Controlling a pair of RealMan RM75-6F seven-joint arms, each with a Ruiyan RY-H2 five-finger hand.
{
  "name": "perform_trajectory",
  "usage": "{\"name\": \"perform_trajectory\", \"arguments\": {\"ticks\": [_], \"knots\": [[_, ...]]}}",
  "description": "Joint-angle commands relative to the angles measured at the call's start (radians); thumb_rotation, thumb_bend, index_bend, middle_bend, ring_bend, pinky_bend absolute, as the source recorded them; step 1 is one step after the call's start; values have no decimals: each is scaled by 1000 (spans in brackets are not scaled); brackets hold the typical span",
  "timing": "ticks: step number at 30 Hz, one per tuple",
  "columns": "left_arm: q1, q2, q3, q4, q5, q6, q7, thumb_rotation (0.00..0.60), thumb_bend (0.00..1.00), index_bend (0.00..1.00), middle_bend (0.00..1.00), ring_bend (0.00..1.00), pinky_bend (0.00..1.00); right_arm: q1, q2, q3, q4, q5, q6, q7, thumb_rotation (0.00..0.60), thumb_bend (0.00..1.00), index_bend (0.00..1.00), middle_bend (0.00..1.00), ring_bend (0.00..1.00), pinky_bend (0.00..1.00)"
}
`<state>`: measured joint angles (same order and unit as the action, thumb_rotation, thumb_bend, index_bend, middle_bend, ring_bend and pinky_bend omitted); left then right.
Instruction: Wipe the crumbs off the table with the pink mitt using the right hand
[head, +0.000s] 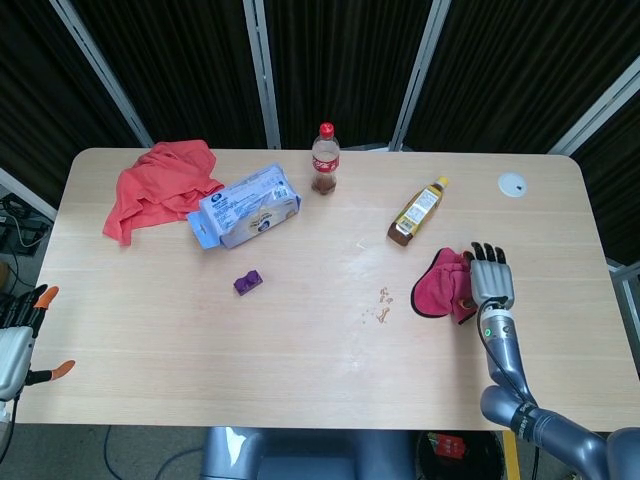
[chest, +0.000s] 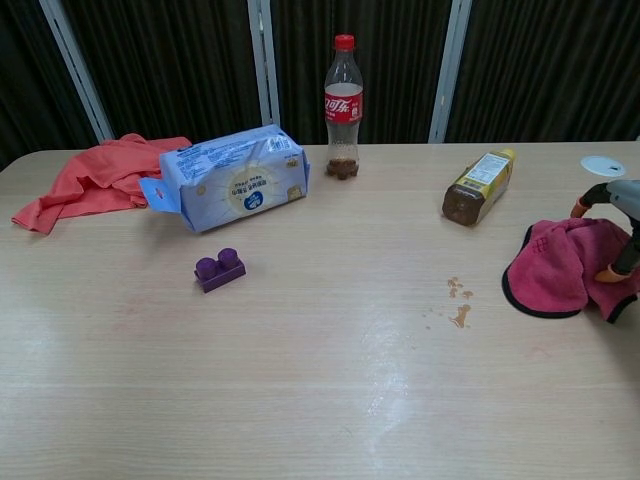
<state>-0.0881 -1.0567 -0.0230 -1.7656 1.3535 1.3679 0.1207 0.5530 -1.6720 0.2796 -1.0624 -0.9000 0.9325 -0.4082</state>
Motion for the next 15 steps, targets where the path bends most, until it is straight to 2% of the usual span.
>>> {"name": "perform_trajectory", "arguments": {"ticks": [1,3,6,9,13,15], "knots": [[0,-1,0,-1,-2,0,2,600,0,26,0,0,0,3,-11,-6,5,-6,4,6,600,166,318,146,1,134],[0,-1,0,-2,-3,1,4,600,0,29,0,0,0,4,-19,-10,10,-11,8,9,600,203,347,173,16,175],[1,-1,-1,-3,-5,3,4,600,0,34,0,0,0,5,-30,-16,18,-36,24,29,600,278,425,245,98,301],[1,-1,-1,-4,-7,2,1,600,0,36,0,0,0,2,-34,-22,19,-69,43,57,600,372,549,421,302,507],[0,0,-2,-4,-8,1,-3,600,0,40,0,0,0,-5,-27,-28,-4,-119,79,99,600,409,666,559,450,637],[0,0,-2,-4,-6,3,-5,600,0,42,0,0,0,-12,-12,-32,-45,-147,100,123,600,433,712,593,484,675]]}}
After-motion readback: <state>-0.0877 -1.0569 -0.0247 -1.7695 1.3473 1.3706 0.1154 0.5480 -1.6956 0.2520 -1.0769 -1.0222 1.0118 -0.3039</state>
